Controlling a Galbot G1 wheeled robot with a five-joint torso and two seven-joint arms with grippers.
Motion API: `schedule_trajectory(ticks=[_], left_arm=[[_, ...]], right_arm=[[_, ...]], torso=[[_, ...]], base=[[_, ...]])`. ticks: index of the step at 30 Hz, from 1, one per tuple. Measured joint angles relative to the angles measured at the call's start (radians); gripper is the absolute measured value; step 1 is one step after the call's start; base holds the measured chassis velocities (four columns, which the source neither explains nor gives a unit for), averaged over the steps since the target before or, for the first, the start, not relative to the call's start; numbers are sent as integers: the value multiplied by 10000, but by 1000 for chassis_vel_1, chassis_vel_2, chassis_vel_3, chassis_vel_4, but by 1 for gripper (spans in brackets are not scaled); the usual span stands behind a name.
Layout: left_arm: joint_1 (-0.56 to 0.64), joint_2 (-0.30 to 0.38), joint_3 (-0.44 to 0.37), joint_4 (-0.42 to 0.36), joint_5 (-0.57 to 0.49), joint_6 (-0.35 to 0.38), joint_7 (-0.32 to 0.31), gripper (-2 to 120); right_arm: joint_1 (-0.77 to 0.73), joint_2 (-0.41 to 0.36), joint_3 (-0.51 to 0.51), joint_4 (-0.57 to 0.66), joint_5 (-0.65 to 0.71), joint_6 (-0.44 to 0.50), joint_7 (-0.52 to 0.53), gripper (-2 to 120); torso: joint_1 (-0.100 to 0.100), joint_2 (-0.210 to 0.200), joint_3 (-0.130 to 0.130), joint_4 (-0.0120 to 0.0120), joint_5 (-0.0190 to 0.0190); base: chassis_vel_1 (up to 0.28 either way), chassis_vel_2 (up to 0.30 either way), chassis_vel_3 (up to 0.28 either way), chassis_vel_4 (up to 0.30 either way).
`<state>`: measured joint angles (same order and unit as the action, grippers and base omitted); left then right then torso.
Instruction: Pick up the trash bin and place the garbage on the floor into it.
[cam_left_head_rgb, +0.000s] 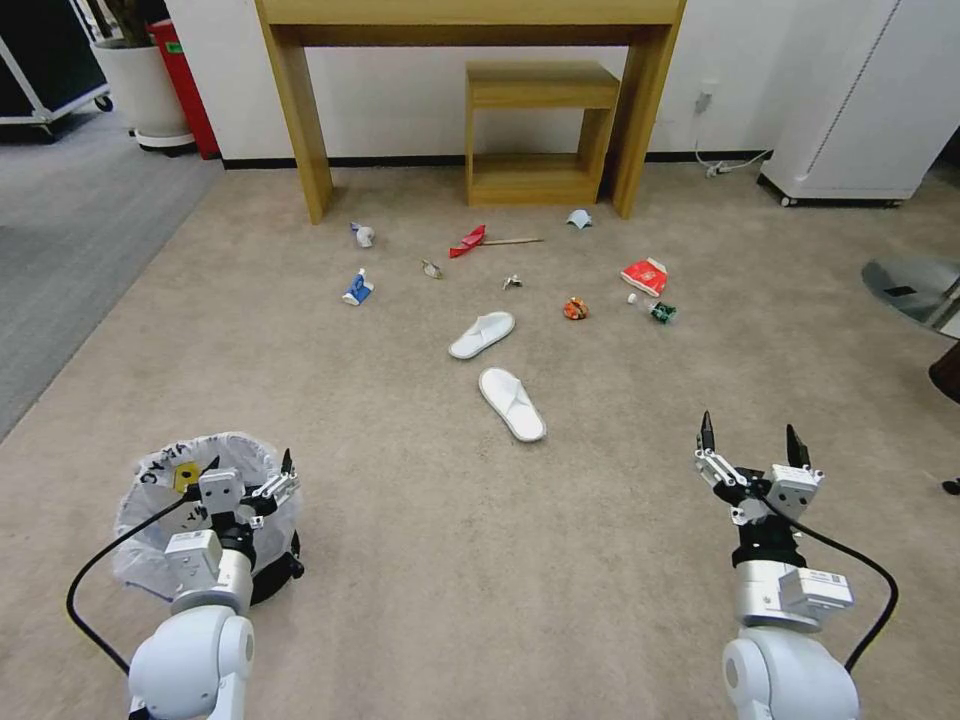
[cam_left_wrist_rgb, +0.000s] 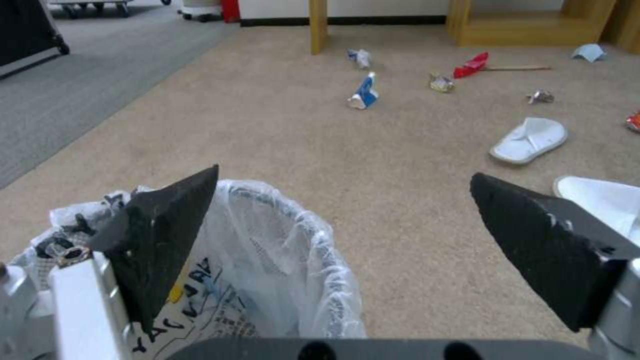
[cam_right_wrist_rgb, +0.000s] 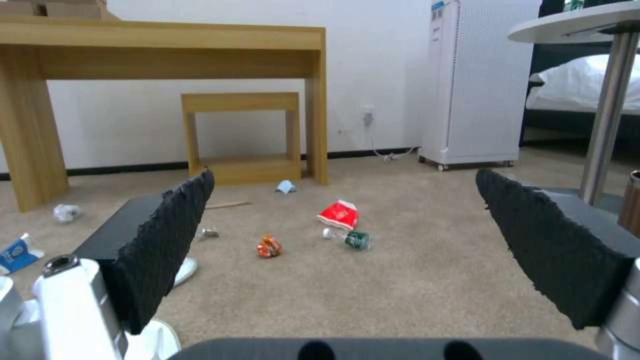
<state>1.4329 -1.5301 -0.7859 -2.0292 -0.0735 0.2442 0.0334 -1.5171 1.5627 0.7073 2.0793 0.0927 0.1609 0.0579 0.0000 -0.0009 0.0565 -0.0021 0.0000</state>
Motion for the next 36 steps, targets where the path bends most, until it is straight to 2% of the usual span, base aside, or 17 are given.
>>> schedule_trajectory(ticks=[7,20,36], left_arm=[[46,6,-18,-6,-5,0,-1,100],[64,-7,-10,-2,3,-26,-6,100],[107,19,-36,83,21,-63,-6,100]], right_arm=[[1,54,-17,-31,-65,41,-51,100],[-15,90,-32,-71,-128,116,-122,100],[12,160,-34,-163,-177,343,-274,100]], torso=[[1,1,1,0,0],[0,0,0,2,0],[0,0,0,0,1]], base=[[55,56,-51,-60],[164,155,-145,-148],[46,46,-51,-62]])
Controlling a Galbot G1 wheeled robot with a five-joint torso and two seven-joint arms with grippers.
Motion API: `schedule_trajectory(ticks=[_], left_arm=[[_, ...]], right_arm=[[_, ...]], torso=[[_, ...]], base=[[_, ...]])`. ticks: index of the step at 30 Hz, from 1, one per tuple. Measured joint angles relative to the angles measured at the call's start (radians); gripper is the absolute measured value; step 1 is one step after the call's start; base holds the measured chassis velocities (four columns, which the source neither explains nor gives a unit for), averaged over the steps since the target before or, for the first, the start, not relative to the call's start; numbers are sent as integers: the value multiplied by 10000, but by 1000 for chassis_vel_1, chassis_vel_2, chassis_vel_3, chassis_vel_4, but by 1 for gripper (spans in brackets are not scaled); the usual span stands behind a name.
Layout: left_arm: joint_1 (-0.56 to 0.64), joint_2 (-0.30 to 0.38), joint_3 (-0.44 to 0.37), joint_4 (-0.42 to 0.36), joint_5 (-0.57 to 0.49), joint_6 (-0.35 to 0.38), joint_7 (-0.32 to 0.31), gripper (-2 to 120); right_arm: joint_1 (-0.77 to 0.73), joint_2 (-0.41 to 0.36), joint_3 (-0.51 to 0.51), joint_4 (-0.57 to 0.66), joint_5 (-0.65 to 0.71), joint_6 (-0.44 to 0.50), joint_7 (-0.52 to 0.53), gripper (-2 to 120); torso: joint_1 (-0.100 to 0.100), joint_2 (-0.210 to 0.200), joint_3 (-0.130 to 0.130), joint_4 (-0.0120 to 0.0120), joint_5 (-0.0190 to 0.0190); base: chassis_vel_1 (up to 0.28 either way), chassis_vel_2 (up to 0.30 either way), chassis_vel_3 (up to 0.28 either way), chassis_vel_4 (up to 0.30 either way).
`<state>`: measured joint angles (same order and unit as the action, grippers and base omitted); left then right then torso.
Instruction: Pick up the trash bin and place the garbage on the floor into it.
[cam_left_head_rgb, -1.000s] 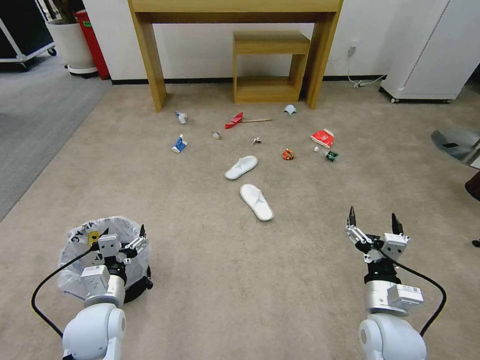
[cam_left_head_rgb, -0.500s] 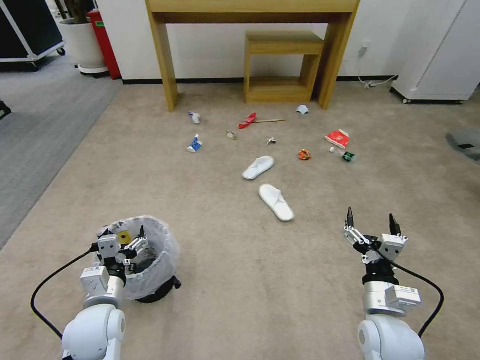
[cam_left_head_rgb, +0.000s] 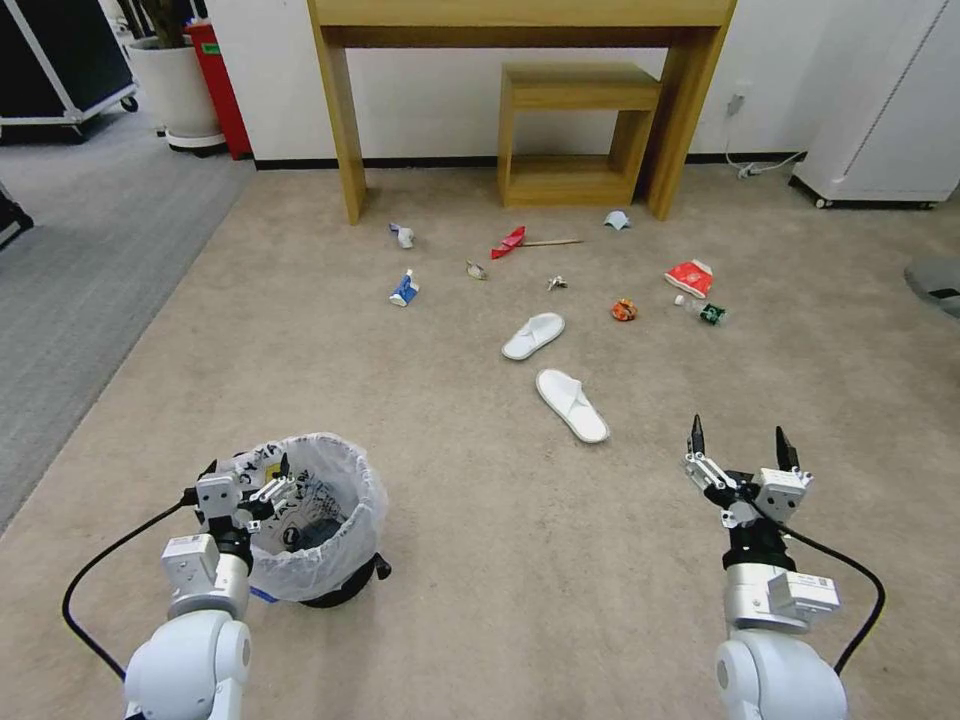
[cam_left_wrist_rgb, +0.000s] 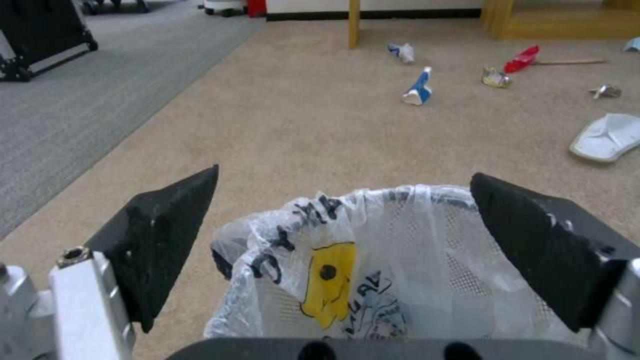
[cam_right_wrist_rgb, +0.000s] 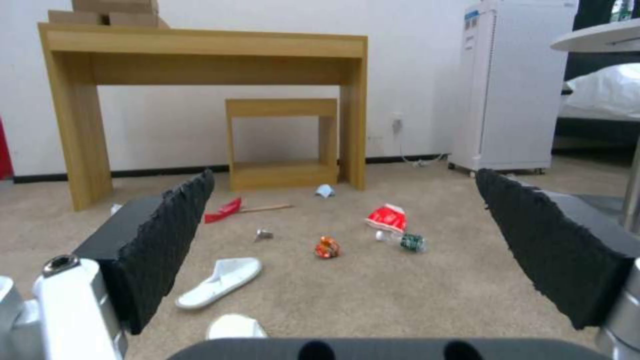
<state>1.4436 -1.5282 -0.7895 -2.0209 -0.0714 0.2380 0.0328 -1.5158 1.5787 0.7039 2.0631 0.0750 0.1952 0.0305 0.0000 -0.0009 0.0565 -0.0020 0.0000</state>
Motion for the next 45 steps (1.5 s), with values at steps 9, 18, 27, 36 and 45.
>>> schedule_trajectory(ticks=[9,18,27,36,45], left_arm=[[51,14,-13,-6,-4,-31,2,100],[106,35,-15,-73,-15,-32,2,100],[114,246,-92,-92,-210,175,-52,100],[43,1344,-149,137,-2155,1426,-453,100],[194,3696,3,294,-5254,3383,-1666,100]], right_arm=[[-95,71,-31,114,-151,-155,-12,100],[-115,152,-109,162,-248,-151,11,100],[-139,203,-177,119,-255,46,25,100],[-187,172,-185,173,-200,32,26,100],[-194,141,-174,170,-147,9,30,100]], torso=[[0,0,-1,0,-1],[0,0,0,0,0],[0,0,0,0,-1],[0,0,0,0,0],[0,0,0,1,-2]], base=[[0,0,0,0],[-41,47,50,-47],[-32,27,45,-39],[0,0,0,0],[0,0,0,0]])
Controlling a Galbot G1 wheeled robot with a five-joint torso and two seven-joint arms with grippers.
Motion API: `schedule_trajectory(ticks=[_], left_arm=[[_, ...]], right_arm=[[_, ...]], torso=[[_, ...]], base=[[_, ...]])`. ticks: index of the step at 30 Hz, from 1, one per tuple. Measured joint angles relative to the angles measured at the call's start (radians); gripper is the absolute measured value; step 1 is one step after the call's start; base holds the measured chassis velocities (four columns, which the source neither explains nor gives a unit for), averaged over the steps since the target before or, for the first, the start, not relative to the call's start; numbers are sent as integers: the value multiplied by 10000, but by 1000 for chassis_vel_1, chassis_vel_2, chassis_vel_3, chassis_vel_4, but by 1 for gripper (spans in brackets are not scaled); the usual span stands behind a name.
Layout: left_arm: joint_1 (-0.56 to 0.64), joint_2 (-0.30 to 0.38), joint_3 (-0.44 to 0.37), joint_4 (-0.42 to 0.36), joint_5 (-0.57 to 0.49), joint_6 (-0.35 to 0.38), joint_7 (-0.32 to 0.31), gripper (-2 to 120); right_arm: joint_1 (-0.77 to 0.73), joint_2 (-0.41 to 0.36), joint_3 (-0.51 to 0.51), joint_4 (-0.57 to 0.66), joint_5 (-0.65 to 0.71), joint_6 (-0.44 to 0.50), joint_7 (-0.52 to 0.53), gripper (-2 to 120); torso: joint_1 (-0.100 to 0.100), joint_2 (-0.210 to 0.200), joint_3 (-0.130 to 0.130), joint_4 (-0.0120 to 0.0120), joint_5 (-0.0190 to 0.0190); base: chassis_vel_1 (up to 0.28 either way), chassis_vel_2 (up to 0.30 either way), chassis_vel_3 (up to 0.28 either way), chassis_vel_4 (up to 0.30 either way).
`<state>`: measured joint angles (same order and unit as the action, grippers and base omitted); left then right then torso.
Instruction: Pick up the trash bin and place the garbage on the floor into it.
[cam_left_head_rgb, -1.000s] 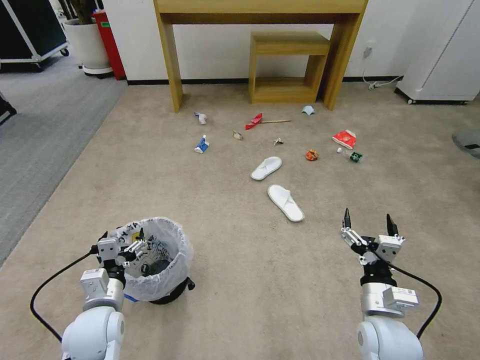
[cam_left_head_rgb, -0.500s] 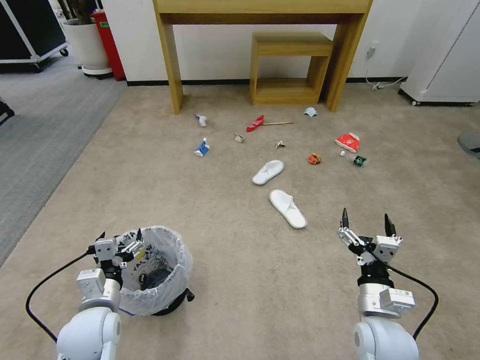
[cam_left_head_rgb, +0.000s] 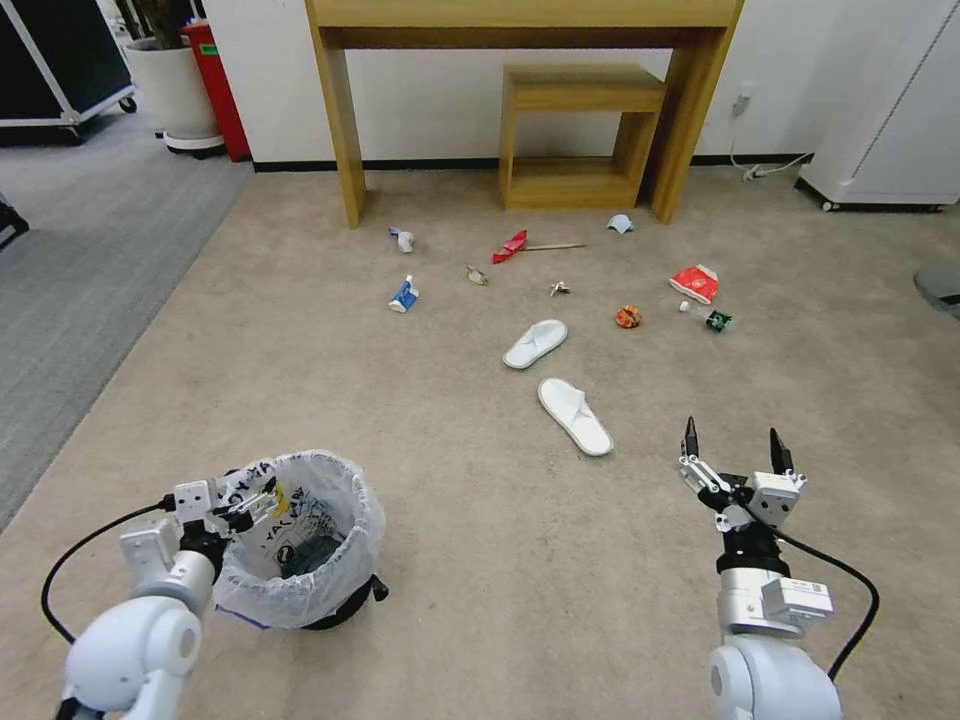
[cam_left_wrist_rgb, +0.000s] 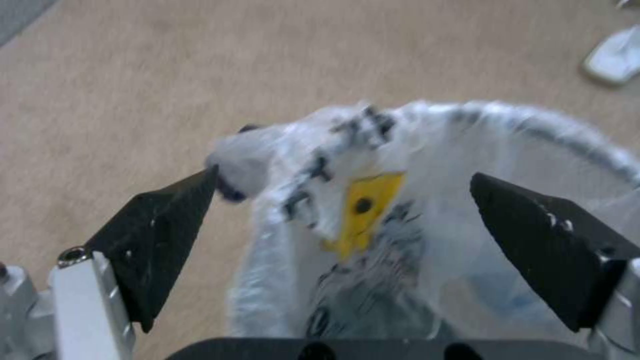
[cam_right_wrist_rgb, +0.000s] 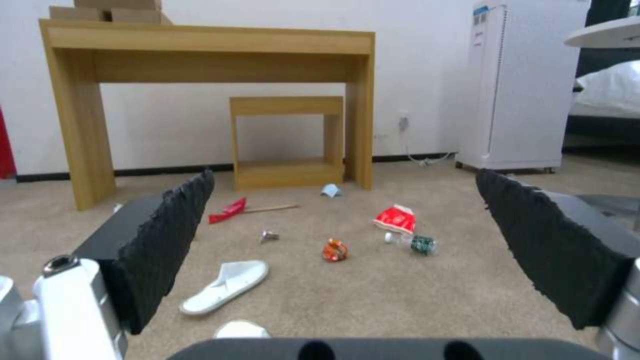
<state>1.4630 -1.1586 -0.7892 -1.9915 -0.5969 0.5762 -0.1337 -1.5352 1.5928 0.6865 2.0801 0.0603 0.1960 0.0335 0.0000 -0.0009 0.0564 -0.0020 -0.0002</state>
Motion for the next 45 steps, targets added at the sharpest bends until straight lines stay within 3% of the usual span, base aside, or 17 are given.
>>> schedule_trajectory(ticks=[4,15,23,45], left_arm=[[0,847,52,163,-1174,550,-837,100],[-253,1451,259,883,-2588,1208,-1510,100],[-299,1623,395,879,-2954,1526,-1982,100],[-562,1679,838,1290,-2931,1553,-2149,99]], right_arm=[[3,32,-3,-13,0,-6,1,100],[-1,63,32,-6,37,-40,17,100],[40,147,37,0,30,-51,22,100],[202,113,38,-116,96,-112,22,100]], torso=[[0,0,0,-1,0],[0,0,0,-1,-1],[0,0,0,0,1],[0,1,-1,0,9]], base=[[0,0,0,0],[0,0,0,0],[0,0,0,0],[0,0,0,0]])
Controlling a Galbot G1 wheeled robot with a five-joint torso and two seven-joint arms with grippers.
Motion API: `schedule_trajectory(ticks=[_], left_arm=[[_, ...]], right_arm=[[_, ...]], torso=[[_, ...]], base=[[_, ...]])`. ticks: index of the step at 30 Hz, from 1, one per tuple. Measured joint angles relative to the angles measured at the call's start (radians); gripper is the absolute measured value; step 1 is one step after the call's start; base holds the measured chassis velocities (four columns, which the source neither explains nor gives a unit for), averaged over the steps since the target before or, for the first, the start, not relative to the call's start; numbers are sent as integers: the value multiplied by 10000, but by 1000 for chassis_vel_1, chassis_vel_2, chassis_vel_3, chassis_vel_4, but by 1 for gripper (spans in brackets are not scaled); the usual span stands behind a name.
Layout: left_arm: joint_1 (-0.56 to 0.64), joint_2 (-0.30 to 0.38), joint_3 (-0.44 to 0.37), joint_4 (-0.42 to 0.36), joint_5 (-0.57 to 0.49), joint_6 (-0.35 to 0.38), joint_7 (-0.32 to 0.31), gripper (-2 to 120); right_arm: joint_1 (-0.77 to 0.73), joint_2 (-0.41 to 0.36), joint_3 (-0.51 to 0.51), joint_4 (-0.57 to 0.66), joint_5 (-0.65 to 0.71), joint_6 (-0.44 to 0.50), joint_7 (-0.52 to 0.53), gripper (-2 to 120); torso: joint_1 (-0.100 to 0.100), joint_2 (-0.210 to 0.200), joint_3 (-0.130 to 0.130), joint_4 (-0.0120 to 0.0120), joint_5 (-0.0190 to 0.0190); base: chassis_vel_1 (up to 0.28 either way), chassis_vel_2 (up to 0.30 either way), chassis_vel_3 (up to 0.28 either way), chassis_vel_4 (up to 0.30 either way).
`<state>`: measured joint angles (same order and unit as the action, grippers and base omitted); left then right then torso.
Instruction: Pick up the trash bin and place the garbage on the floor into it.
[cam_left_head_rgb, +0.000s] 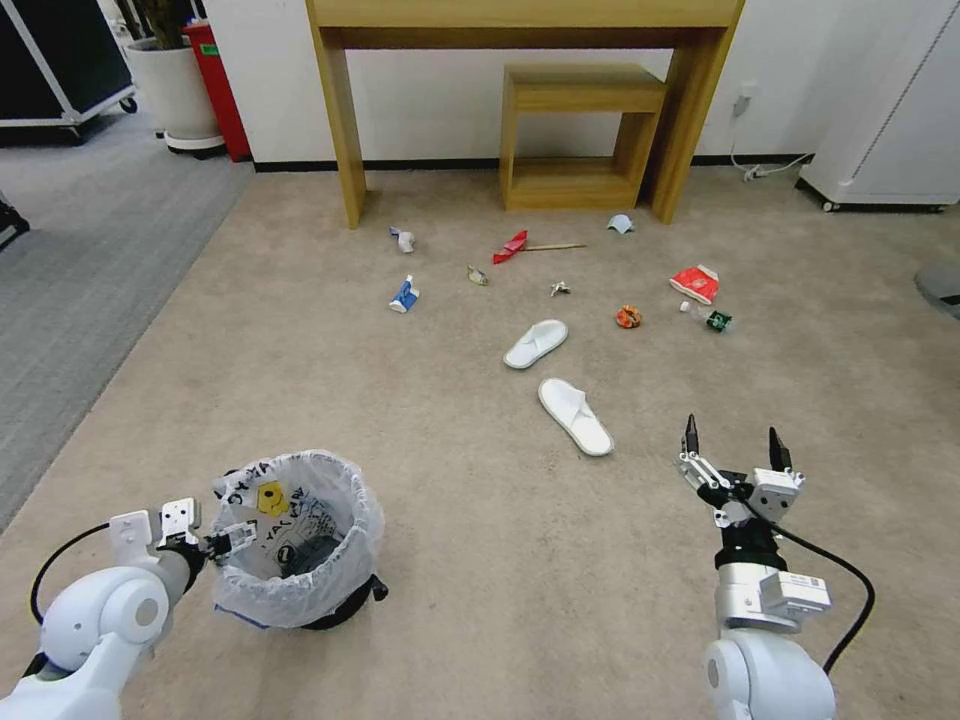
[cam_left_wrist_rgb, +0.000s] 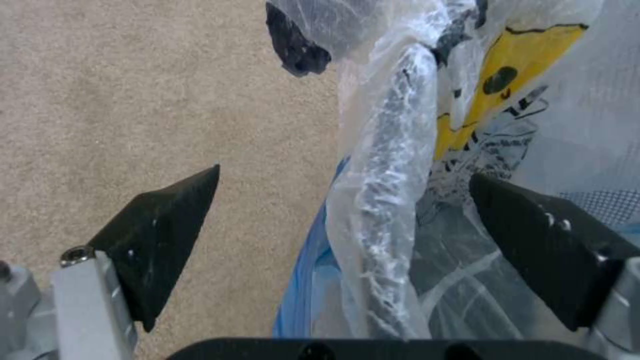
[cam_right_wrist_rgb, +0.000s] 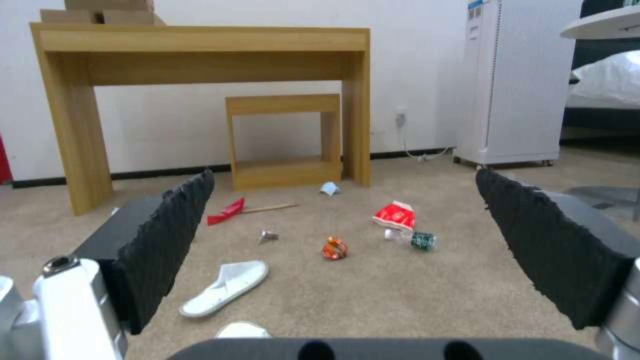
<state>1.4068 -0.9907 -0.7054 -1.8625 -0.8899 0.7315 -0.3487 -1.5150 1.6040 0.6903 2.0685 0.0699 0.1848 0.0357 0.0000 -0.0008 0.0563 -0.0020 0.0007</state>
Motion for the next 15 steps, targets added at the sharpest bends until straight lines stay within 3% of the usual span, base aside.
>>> schedule_trajectory(ticks=[6,15], left_arm=[[-6,21,94,59,88,-11,-3,88],[202,129,168,-105,161,-13,40,55]], right_arm=[[6,33,12,-10,-5,-1,0,100],[-3,40,3,41,-27,13,-7,100]], torso=[[0,1,-1,0,1],[-1,0,0,-1,-6]], base=[[0,0,0,0],[0,0,0,0]])
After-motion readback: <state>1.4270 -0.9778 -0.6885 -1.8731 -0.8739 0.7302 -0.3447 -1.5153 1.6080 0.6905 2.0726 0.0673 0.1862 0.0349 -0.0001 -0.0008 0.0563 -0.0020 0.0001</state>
